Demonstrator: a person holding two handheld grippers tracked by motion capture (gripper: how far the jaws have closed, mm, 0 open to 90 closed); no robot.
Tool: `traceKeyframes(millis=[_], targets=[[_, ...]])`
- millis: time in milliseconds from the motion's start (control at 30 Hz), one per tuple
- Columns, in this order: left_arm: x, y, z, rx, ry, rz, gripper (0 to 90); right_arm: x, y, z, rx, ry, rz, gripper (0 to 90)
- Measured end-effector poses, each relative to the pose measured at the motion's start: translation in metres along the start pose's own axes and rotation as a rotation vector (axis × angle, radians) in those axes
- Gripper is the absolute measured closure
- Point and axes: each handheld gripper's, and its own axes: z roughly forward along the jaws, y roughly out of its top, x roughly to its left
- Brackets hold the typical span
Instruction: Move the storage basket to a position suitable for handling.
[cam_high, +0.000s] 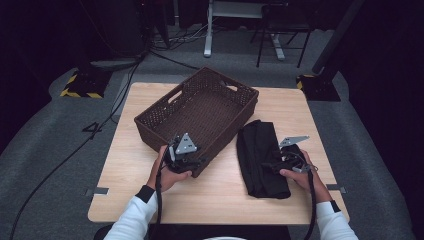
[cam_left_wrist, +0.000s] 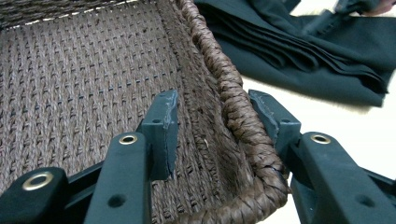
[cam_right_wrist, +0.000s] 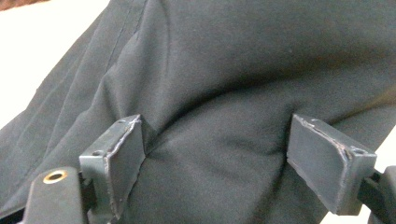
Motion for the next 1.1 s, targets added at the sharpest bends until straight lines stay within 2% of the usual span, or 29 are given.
traceKeyframes(millis=[200, 233, 267, 300, 433, 467, 500, 533, 567, 600, 633, 700, 733, 767, 833, 900, 1000, 1033, 1067, 1100], targets=[[0.011, 0.007, 0.009, 0.008, -0.015, 0.018, 57.4, 0.016, 0.000, 0.001, 0.027, 0.058, -0.104, 21.0], [0.013, 0.008, 0.010, 0.005, -0.023, 0.021, 58.4, 0.019, 0.000, 0.001, 0.036, 0.070, -0.121, 21.4], [0.015, 0.009, 0.013, 0.000, -0.034, 0.023, 63.8, 0.021, 0.000, 0.001, 0.039, 0.073, -0.134, 21.9], [0.016, 0.009, 0.014, 0.000, -0.041, 0.021, 63.8, 0.025, -0.001, 0.000, 0.047, 0.085, -0.152, 22.8], [0.020, 0.012, 0.017, 0.007, -0.048, 0.030, 64.2, 0.027, -0.002, -0.006, 0.062, 0.093, -0.174, 25.8], [0.021, 0.013, 0.017, 0.009, -0.052, 0.032, 64.6, 0.025, -0.002, -0.012, 0.068, 0.089, -0.166, 27.6], [0.021, 0.013, 0.018, 0.013, -0.062, 0.028, 65.1, 0.021, -0.001, -0.018, 0.080, 0.061, -0.155, 30.1], [0.021, 0.013, 0.018, 0.013, -0.062, 0.028, 65.2, 0.021, -0.001, -0.018, 0.080, 0.061, -0.155, 30.1], [0.022, 0.014, 0.018, 0.019, -0.068, 0.031, 65.7, 0.019, 0.002, -0.026, 0.073, -0.007, -0.143, 30.2], [0.022, 0.014, 0.018, 0.019, -0.068, 0.031, 65.9, 0.019, 0.002, -0.026, 0.073, -0.007, -0.143, 30.2], [0.022, 0.014, 0.019, 0.017, -0.073, 0.037, 66.2, 0.018, 0.010, -0.031, 0.040, -0.072, -0.077, 25.7], [0.022, 0.013, 0.019, 0.012, -0.077, 0.034, 66.5, 0.019, 0.020, -0.031, 0.002, -0.086, -0.030, 23.8], [0.022, 0.013, 0.019, 0.012, -0.077, 0.034, 66.6, 0.019, 0.020, -0.031, 0.002, -0.086, -0.030, 23.8], [0.022, 0.013, 0.018, 0.011, -0.080, 0.033, 66.6, 0.019, 0.026, -0.029, -0.012, -0.103, -0.004, 22.8], [0.022, 0.013, 0.018, 0.013, -0.083, 0.037, 67.1, 0.016, 0.043, -0.015, -0.035, -0.138, 0.043, 19.1], [0.021, 0.012, 0.017, 0.017, -0.078, 0.042, 67.1, 0.014, 0.049, -0.003, -0.016, -0.132, 0.077, 17.4], [0.022, 0.010, 0.012, 0.019, -0.038, 0.036, 65.5, 0.017, 0.056, 0.017, 0.046, -0.135, 0.041, 17.2], [0.022, 0.010, 0.012, 0.019, -0.038, 0.036, 64.4, 0.017, 0.056, 0.017, 0.046, -0.135, 0.041, 17.2], [0.023, 0.008, 0.008, 0.017, -0.020, 0.028, 64.4, 0.019, 0.058, 0.022, 0.050, -0.114, 0.028, 19.3], [0.024, 0.004, 0.003, 0.015, 0.019, 0.016, 61.2, 0.023, 0.059, 0.027, 0.043, -0.056, -0.006, 27.0]])
